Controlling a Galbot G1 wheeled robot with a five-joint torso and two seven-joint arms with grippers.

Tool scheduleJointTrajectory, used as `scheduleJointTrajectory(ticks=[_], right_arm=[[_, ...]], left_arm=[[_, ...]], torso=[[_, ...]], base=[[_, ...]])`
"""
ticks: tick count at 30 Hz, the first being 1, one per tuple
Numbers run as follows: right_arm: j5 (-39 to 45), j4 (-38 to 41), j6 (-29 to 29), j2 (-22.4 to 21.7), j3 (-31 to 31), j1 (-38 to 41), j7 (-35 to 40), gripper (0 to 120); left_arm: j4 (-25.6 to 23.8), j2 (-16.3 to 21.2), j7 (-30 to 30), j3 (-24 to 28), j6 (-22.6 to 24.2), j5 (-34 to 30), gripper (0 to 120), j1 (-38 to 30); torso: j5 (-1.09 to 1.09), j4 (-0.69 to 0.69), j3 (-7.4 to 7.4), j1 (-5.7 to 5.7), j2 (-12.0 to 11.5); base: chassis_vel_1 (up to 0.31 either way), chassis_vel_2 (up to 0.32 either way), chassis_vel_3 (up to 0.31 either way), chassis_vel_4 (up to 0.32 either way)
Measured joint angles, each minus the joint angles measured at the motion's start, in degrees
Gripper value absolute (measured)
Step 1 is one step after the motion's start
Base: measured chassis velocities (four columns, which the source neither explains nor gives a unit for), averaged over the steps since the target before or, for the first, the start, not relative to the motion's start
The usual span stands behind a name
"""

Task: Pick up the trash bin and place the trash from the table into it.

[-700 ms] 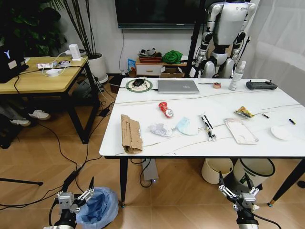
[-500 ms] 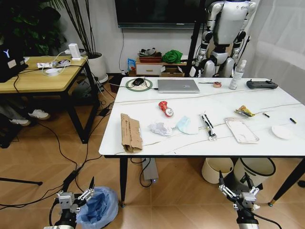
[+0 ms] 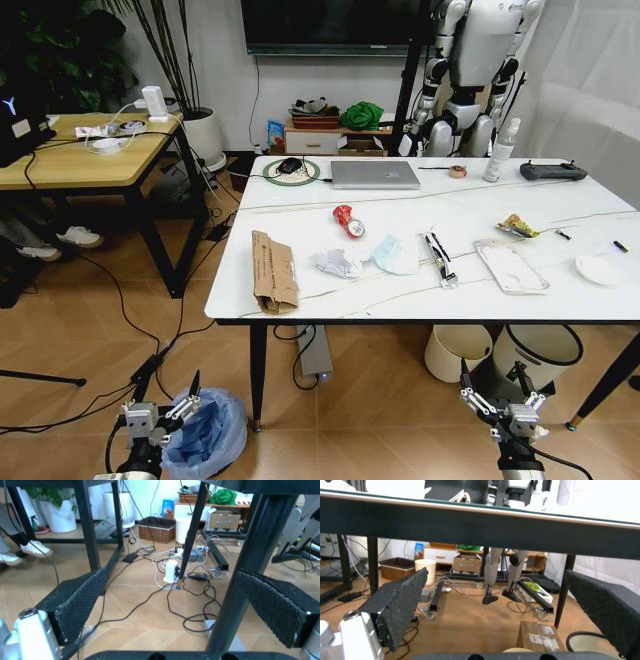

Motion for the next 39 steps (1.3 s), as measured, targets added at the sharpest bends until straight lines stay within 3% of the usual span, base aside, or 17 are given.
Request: scheduleJointTrajectory(ticks=[39], right_arm=[[-0.1, 0.0, 0.0, 0.0, -0.2, 0.1, -0.1, 100]], left_arm=[[0.3, -0.2, 0.0, 0.4, 0.1, 0.3, 100, -0.3]], torso=[[0.00, 0.00, -6.23, -4.62, -10.9]], base=[[0.000, 0.000, 0.000, 0.000]])
